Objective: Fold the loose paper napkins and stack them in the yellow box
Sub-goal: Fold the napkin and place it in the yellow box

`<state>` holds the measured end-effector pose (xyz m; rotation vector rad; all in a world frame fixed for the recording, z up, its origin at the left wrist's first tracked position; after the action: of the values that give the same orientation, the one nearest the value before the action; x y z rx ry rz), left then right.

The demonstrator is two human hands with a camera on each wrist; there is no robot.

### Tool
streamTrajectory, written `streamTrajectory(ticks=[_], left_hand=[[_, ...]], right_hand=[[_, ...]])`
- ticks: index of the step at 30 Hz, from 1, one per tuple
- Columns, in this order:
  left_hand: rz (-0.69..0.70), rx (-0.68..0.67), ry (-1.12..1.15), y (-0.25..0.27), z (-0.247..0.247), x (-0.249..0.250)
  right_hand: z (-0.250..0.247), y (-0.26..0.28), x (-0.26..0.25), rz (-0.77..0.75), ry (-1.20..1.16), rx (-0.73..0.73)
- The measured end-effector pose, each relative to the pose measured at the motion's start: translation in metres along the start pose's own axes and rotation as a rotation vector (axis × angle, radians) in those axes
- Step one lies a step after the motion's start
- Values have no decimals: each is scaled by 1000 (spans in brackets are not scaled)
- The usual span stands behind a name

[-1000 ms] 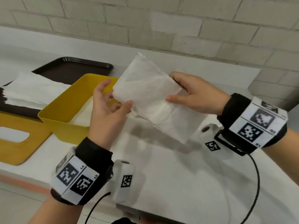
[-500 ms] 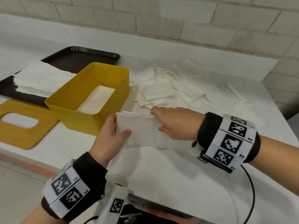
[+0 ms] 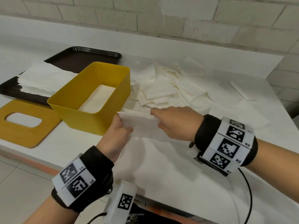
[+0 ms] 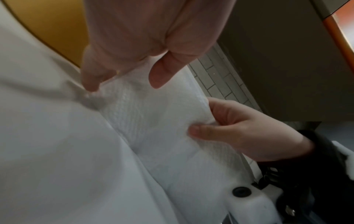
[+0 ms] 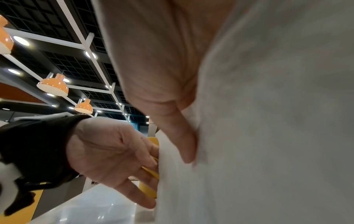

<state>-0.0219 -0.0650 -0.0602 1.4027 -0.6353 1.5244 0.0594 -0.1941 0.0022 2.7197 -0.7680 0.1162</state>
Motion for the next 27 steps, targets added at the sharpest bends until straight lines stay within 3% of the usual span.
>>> streamTrajectory(ticks=[5, 10, 16, 27], left_hand=[[28, 15, 16, -2, -1, 0], [39, -110, -27, 2, 4, -2], [108, -51, 14, -3, 0, 1], [100, -7, 1, -5, 2, -5]], right_hand=[[-1, 4, -1, 5, -87, 98], [5, 1, -5, -5, -60, 88], [-5, 9, -6, -70, -83, 238], [8, 3, -6, -61, -176, 181]])
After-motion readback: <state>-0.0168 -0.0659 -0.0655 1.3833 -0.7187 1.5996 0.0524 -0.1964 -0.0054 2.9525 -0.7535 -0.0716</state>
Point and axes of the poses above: each hand's wrist, its own y-axis away from the middle knuckle, its own z-axis out of the palm, x = y × z, the point moved 1 cm from there along -y, towards the middle knuckle, and after that the axes turned 10 degrees about y, right-handed, at the moved point
